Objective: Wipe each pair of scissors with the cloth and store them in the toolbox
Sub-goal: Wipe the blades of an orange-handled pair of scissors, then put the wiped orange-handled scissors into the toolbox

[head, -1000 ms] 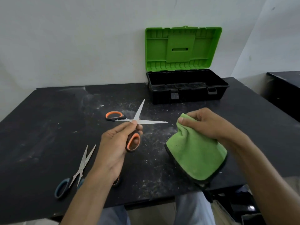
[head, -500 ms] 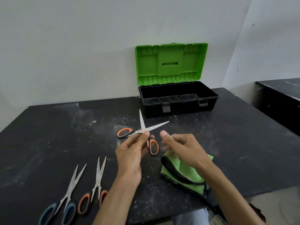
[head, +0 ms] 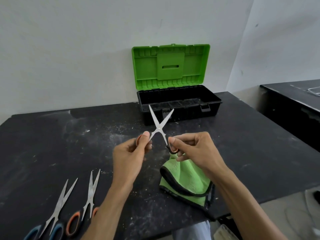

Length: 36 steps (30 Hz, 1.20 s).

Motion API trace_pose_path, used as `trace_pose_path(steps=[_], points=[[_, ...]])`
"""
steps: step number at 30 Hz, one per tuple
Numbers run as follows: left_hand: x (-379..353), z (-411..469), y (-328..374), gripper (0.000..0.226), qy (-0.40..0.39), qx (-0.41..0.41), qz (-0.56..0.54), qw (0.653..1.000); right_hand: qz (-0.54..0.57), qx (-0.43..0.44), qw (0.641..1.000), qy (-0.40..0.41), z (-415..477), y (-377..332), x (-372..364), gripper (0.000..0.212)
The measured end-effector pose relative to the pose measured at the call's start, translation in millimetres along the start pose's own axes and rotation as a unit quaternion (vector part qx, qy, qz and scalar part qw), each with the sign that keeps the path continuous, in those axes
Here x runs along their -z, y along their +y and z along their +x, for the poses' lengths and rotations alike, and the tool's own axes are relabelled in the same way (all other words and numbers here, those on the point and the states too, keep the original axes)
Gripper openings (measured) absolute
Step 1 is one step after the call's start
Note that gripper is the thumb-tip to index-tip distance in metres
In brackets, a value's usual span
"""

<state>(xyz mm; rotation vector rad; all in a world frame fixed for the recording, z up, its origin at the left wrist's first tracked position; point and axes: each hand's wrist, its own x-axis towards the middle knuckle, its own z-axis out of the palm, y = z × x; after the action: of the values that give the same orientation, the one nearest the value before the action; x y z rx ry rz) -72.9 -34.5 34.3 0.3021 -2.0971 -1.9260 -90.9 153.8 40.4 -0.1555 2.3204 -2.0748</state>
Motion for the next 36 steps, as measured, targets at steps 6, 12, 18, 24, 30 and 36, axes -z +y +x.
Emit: trace_pose_path(steps=[6,12,18,24,30,36], points=[[-27,2,8,0.061,-0.064,-0.135,0.258,0.955,-0.018,0.035,0.998,0.054,14,-6,2,0.015],[-69,5,-21,0.058,-0.133,-0.059,0.173,0.974,-0.104,0.076,0.991,0.03,24,-28,-3,0.014],[-71,43,-12,0.056,-0.04,-0.108,0.138,0.984,-0.301,0.176,0.931,0.108,71,-42,-9,0.012],[-75,113,-6,0.058,-0.077,-0.137,0.273,0.949,-0.415,0.131,0.897,0.076,131,-37,-4,0.032],[-82,170,-13,0.06,-0.109,-0.152,0.371,0.91,-0.211,-0.058,0.976,0.015,198,-26,7,0.018],[-83,203,-14,0.038,0.04,-0.261,0.405,0.876,-0.181,-0.11,0.973,0.091,267,-3,18,0.02]])
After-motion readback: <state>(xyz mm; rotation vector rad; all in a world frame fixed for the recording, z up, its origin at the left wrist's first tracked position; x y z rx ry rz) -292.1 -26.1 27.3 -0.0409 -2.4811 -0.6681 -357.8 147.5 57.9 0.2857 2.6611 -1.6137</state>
